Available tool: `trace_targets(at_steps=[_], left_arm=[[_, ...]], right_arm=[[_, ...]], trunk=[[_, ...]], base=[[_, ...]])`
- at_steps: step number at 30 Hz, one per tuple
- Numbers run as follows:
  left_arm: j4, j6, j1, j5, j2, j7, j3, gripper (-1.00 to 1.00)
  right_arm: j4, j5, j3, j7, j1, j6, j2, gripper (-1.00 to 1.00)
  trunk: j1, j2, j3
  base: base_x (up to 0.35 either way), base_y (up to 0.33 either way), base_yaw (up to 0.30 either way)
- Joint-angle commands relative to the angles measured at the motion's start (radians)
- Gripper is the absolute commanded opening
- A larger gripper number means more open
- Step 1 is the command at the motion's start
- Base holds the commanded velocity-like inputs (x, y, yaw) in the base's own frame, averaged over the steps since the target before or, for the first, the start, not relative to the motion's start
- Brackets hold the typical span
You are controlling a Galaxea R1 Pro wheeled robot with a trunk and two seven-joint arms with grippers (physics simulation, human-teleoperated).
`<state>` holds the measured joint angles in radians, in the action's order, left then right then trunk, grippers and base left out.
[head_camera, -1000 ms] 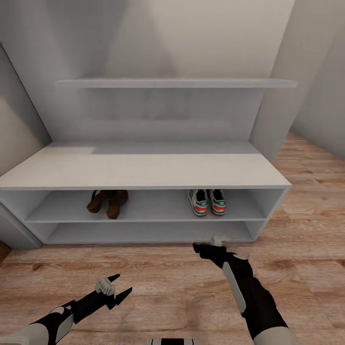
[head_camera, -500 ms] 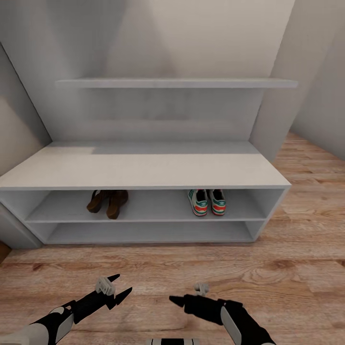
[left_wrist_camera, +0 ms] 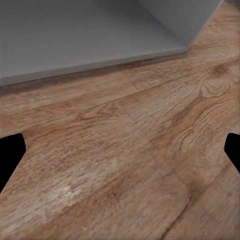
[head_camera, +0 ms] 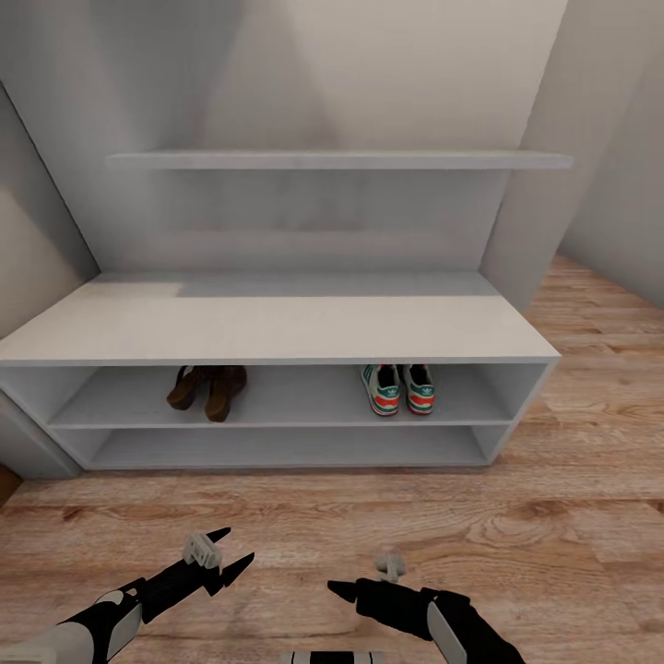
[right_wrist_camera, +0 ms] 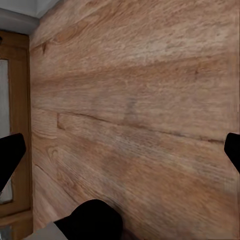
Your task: Pick up the two gym shoes and the two sandals from the corridor floor and place them onto the hallstand (shoe rack) in the corridor, making sure they are on the rack and not on the floor. Arrange them so the two gym shoes are next to each other and the two sandals are next to each other.
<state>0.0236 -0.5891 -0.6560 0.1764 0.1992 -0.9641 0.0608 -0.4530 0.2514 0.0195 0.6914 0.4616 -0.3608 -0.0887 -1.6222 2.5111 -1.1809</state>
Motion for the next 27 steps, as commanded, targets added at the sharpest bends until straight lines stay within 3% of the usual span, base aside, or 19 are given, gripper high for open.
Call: trace_targets(at_steps=[1, 5, 10, 18, 27], left_arm=[[-0.001, -0.001, -0.001, 0.009, 0.0, -0.004, 0.007, 1.0], [-0.001, -0.001, -0.001, 0.009, 0.0, -0.005, 0.007, 1.0], [-0.001, -0.002, -0.001, 0.009, 0.0, -0.005, 0.007, 1.0], [-0.001, -0.002, -0.001, 0.009, 0.0, -0.005, 0.007, 1.0], [-0.001, -0.002, -0.001, 0.009, 0.0, -0.005, 0.007, 1.0]], right_arm=[[0.0, 0.01, -0.016, -0.001, 0.0, 0.011, 0.001, 1.0], [0.002, 0.01, -0.07, -0.001, 0.0, 0.057, 0.0, 1.0], [0.003, 0.01, -0.099, 0.0, 0.0, 0.08, 0.0, 1.0], [0.005, 0.01, -0.107, 0.0, 0.0, 0.086, 0.0, 1.0], [0.006, 0.006, -0.107, 0.0, 0.0, 0.086, 0.0, 1.0]], trunk=[[0.0, 0.0, -0.001], [0.0, 0.0, -0.001], [0.0, 0.0, -0.001], [0.0, 0.0, -0.001], [0.004, -0.002, 0.034]], base=[[0.0, 0.0, 0.0], [0.0, 0.0, 0.0], [0.0, 0.0, 0.0], [0.0, 0.0, 0.0], [0.0, 0.0, 0.0]])
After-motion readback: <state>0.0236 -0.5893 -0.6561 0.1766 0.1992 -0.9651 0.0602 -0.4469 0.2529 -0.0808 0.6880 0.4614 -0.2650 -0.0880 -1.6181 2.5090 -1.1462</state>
